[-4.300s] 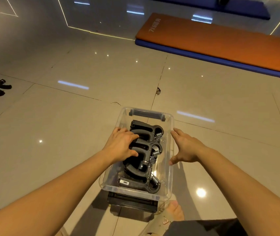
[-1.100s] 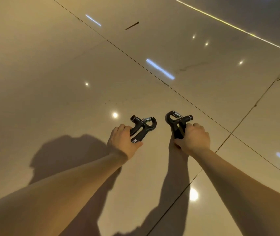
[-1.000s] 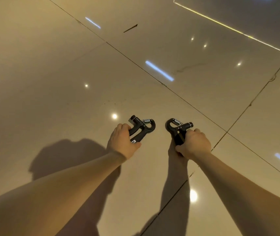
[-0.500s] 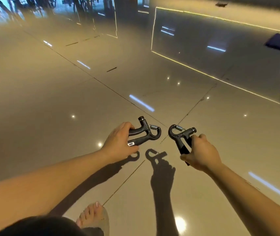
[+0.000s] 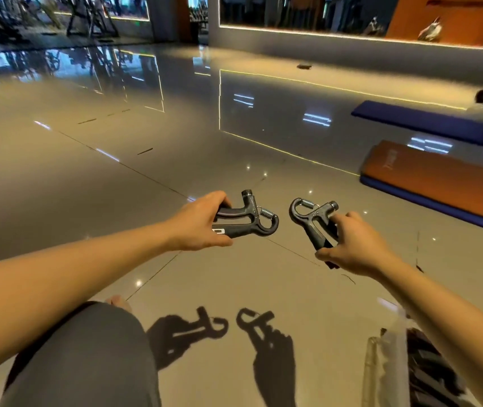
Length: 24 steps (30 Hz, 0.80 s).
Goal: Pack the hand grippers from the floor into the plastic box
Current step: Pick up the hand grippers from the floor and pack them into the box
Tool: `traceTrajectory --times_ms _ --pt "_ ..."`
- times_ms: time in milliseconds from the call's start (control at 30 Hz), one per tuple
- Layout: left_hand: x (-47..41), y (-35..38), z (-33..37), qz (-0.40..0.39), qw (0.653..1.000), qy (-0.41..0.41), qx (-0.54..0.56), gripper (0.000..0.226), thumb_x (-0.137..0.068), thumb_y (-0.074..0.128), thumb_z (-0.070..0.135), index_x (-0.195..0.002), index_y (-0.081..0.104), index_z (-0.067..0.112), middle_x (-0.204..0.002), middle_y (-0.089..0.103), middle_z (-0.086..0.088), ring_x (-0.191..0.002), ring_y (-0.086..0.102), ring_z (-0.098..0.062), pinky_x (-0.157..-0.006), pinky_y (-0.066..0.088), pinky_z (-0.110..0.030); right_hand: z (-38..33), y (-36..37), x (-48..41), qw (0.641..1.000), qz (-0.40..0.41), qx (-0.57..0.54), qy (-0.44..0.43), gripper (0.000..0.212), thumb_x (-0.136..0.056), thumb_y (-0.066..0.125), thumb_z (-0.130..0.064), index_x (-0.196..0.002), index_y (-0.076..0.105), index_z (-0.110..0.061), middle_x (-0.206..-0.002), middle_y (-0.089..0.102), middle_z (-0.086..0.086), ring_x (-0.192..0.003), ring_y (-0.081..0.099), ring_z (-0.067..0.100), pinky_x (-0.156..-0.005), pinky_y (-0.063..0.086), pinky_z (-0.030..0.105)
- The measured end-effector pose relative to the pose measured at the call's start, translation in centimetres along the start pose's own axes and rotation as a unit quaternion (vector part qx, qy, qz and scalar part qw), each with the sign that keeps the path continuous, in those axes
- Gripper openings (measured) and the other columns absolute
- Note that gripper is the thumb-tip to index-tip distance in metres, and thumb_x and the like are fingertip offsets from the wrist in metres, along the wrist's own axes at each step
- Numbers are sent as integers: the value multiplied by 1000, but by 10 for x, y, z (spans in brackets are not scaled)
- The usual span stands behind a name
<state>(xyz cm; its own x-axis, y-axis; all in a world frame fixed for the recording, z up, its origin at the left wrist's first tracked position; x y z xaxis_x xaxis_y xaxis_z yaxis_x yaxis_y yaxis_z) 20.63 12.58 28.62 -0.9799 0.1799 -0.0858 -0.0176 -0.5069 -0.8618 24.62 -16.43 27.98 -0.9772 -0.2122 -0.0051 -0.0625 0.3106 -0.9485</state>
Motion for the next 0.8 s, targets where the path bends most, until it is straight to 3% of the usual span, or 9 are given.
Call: traceTrajectory --times_ms 133,500,667,800 --pt "10 33 86 2 1000 25 18 53 -72 87 36 -108 50 26 -106 57 10 -90 57 -8 -68 43 -18 62 -38 56 1000 -11 -10 8 63 -71 87 -33 -123 56 -17 -110 47 1 -89 55 17 -77 58 34" --pt "29 177 254 -42 995 42 82 56 -72 88 35 -113 51 25 -110 59 5 -97 60 -12 -82 55 -34 234 -94 167 999 -8 -1 48 57 -70 86 -35 -116 58 -17 -110 48 2 -95 53 20 -84 54 34" --pt "33 234 292 -81 992 29 91 53 -76 87 33 -114 50 26 -110 59 8 -97 59 -6 -77 50 -20 297 -81 183 994 -30 -67 78 61 -63 89 -33 -114 60 -18 -106 57 3 -87 64 22 -76 61 42" --pt "28 265 314 -122 989 24 74 52 -77 86 32 -115 51 25 -109 58 9 -98 59 -9 -76 48 -18 328 -69 183 992 -45 -92 76 58 -65 90 -29 -114 62 -16 -101 64 5 -85 68 24 -76 61 43"
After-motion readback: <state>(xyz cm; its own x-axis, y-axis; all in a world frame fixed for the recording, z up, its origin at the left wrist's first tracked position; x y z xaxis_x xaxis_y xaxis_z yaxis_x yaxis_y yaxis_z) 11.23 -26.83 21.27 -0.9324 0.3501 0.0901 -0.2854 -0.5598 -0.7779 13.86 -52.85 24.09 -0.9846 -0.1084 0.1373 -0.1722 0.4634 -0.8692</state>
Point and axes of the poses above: each hand's wrist, its own x-axis away from the middle knuckle, its own y-axis out of the palm, z = x × y, the point moved 7 cm from there along -x, towards the middle knuckle
